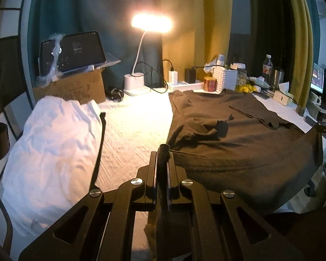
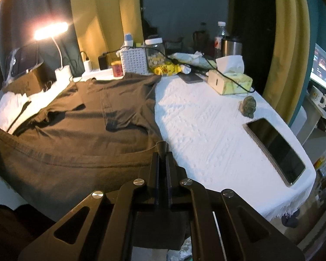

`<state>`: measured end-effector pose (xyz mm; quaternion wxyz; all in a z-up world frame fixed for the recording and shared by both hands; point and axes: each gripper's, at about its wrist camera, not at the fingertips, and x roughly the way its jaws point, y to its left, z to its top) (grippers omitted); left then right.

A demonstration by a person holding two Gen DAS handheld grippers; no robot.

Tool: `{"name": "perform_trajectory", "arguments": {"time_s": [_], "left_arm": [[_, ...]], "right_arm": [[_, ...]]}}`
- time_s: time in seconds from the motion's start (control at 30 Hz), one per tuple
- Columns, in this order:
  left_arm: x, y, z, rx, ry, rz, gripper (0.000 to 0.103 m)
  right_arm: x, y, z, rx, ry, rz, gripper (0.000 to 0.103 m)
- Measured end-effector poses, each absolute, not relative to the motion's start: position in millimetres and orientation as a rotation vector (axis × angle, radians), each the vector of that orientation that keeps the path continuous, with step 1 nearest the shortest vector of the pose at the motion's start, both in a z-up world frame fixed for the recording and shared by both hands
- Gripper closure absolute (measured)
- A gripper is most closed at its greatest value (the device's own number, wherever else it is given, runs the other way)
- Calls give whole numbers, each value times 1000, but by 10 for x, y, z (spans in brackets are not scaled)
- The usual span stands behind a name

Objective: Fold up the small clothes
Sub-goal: 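Grasp the brown shirt's hem with both tools, then lift the hem with both tools and fold it over toward the collar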

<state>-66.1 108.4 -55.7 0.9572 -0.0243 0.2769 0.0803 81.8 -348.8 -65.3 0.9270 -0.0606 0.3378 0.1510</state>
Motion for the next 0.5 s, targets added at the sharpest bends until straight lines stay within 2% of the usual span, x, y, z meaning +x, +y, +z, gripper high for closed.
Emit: {"name": "perform_trajectory", "arguments": {"time_s": [0.5], "left_arm": [[-421,1228,-354,-38,511,168,98]], "right_arm": [[989,-3505,-393,-85,629,291,97]]}}
